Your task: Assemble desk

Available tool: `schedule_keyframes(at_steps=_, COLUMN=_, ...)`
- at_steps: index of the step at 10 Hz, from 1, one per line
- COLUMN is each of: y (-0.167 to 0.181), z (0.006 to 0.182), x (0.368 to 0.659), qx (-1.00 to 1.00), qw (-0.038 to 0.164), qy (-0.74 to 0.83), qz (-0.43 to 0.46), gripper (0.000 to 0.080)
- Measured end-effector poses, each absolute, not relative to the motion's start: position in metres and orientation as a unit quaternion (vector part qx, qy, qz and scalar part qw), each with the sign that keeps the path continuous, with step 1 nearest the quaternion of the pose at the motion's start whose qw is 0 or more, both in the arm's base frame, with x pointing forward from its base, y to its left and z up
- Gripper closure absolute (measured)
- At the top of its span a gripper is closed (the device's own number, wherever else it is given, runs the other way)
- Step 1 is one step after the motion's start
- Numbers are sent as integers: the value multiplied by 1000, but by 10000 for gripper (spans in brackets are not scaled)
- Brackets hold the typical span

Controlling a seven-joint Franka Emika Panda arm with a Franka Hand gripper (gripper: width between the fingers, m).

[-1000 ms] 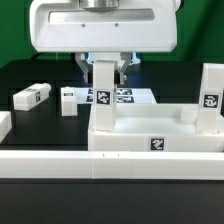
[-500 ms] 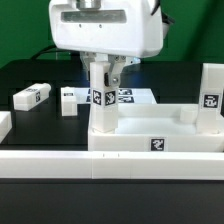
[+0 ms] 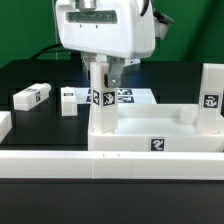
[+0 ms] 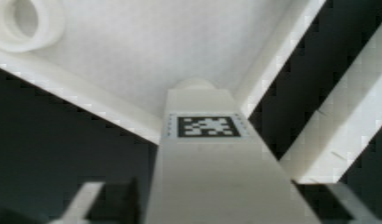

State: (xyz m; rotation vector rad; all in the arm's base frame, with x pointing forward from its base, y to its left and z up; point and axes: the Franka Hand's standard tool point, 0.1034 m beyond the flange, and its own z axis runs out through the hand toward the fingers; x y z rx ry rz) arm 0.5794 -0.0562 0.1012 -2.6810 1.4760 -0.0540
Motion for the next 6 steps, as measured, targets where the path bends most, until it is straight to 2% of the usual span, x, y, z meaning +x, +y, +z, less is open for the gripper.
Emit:
schedule_keyframes(at_steps=1, y=-56, z=100, x=579, qx=-891, qw=39, qy=453, qz=-16, gripper=311)
schedule_keyframes(at_steps=2, y=-56, z=100, x=578, qx=-915, qw=37, qy=401, qz=-11, gripper=180)
schedule_keyframes(at_steps=6, y=-53, z=100, x=579, qx=-978, qw=30, qy=204, qz=-18, gripper=151)
